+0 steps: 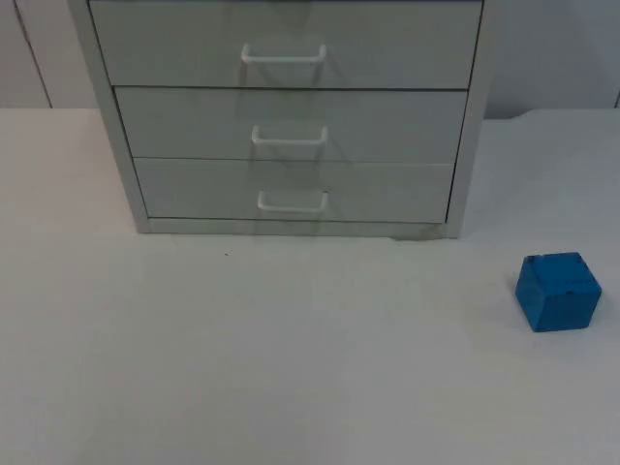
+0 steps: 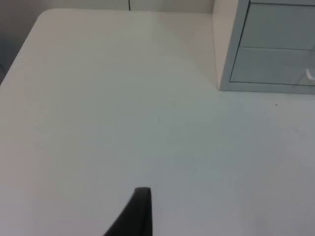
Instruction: Open the drawer with the left hand, place the block into the drawer with the right hand, then close the drawer with the left hand.
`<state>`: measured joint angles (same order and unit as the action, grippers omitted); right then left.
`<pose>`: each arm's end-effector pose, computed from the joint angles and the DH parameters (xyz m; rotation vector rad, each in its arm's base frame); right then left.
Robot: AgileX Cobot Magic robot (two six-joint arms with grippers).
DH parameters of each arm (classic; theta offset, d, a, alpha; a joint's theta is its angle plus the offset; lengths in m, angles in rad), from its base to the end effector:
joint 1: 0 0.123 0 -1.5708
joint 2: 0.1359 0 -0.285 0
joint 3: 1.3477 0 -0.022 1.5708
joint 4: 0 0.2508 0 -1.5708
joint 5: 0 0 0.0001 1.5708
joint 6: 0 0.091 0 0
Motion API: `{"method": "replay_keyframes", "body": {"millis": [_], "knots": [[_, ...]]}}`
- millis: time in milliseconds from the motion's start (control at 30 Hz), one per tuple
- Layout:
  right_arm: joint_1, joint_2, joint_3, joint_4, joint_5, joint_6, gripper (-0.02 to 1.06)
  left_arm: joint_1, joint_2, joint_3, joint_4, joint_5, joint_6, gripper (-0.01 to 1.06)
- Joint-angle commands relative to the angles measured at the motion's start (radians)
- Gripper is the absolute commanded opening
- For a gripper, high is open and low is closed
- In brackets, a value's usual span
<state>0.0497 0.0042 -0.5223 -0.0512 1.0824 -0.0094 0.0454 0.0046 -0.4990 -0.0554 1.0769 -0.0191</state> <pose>-0.0075 -0.0045 0.2818 -0.0569 2.0462 -0.0361 -0.0046 -0.0047 0.2758 -0.0637 2.0642 -0.0504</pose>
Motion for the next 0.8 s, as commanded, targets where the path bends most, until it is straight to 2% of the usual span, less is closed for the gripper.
{"method": "replay_keyframes", "body": {"millis": [0,167,400,567,767], "knots": [[-0.005,0.015,-0.026,0.006,-0.025,-0.003,1.04,0.002,-0.005,0.003,-0.023,-0.008,-0.013,1.05],[-0.005,0.123,-0.109,0.002,-0.052,-0.003,1.04,0.002,0.058,-0.028,-0.038,-0.034,-0.013,1.05],[-0.005,0.364,-0.201,0.002,-0.158,-0.003,1.04,0.002,0.242,-0.074,-0.045,-0.118,-0.013,1.05],[-0.005,0.559,-0.205,0.004,-0.248,0.002,1.04,0.002,0.425,-0.102,-0.047,-0.190,-0.013,1.05],[-0.005,0.751,-0.205,0.006,-0.290,0.022,1.04,0.002,0.617,-0.125,-0.045,-0.276,-0.011,1.05]]}}
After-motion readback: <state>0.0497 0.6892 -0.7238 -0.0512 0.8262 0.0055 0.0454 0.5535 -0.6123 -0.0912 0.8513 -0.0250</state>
